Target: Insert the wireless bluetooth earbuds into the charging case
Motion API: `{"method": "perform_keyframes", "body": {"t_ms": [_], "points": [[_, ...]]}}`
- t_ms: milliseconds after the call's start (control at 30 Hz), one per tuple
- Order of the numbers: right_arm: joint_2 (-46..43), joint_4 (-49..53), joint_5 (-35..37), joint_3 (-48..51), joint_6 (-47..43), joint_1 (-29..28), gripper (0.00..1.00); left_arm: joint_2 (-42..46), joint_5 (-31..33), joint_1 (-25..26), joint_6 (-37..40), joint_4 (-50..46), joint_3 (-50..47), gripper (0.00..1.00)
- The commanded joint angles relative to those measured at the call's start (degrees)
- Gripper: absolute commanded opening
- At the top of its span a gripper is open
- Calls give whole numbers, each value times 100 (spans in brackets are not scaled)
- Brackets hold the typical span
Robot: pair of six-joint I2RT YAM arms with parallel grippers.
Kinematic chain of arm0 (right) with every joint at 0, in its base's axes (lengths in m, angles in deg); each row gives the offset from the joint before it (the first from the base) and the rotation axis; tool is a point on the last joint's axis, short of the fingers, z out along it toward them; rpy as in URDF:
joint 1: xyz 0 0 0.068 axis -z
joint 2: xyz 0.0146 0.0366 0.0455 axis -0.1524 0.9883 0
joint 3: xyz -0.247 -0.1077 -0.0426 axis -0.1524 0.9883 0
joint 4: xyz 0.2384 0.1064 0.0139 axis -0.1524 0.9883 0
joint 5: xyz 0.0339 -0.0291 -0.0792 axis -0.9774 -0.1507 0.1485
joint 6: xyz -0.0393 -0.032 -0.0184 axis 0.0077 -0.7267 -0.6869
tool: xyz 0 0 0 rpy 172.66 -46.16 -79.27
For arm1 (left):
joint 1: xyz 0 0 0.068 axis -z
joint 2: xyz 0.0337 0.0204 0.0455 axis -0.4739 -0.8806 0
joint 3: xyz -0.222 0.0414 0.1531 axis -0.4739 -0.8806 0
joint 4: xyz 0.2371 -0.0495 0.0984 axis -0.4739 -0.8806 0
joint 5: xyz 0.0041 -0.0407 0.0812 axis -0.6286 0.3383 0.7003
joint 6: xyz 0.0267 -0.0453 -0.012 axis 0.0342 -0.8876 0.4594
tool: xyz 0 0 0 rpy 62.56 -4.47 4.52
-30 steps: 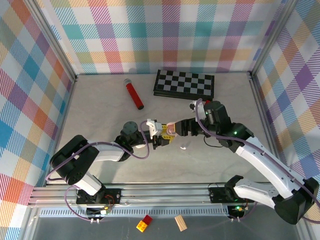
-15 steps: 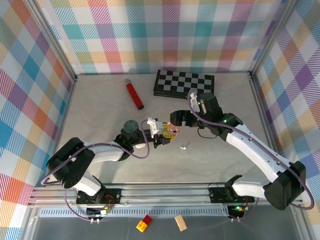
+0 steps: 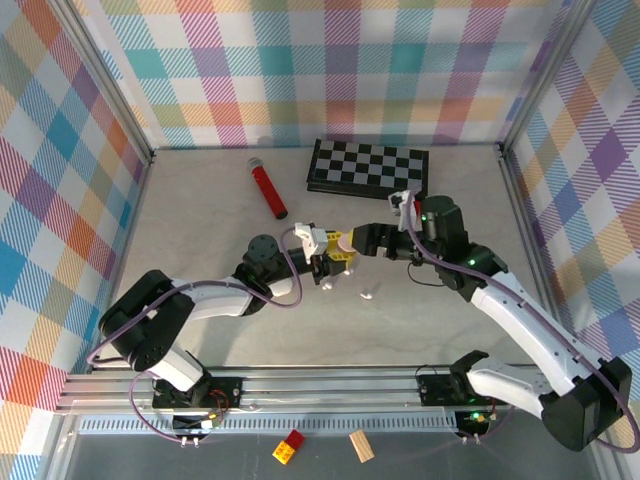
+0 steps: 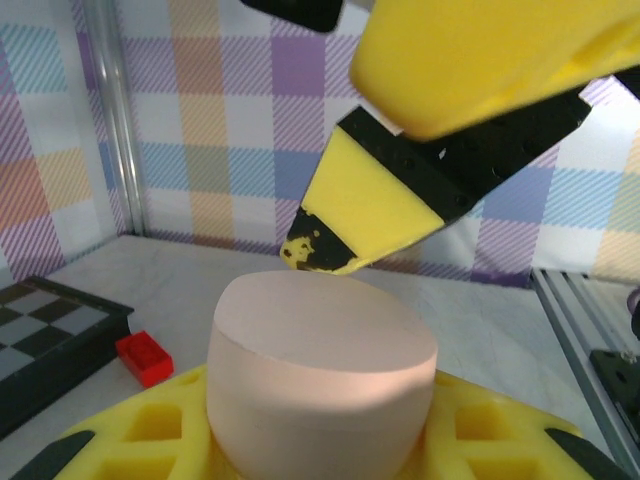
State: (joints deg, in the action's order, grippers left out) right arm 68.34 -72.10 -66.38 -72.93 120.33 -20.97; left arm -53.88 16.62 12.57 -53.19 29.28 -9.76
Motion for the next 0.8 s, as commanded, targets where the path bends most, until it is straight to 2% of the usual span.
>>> {"method": "perform_keyframes", "body": {"t_ms": [0, 200, 367, 567, 767], "points": [[-136, -1111, -1077, 334, 955, 274, 87, -138, -22, 87, -487, 865, 184, 33], [-92, -2510, -1864, 879, 2024, 449, 85, -76, -69, 153, -514, 838, 290, 33], [138, -3462, -2211, 1125, 2653, 460, 81, -111, -112, 209, -502, 785, 377, 33], [213, -3658, -2227, 1150, 2821, 477, 66, -80, -42, 229, -388, 688, 356, 33], [208, -3706, -2223, 1216, 2964, 574, 38, 29, 188, 229, 130, 289, 213, 33]]}}
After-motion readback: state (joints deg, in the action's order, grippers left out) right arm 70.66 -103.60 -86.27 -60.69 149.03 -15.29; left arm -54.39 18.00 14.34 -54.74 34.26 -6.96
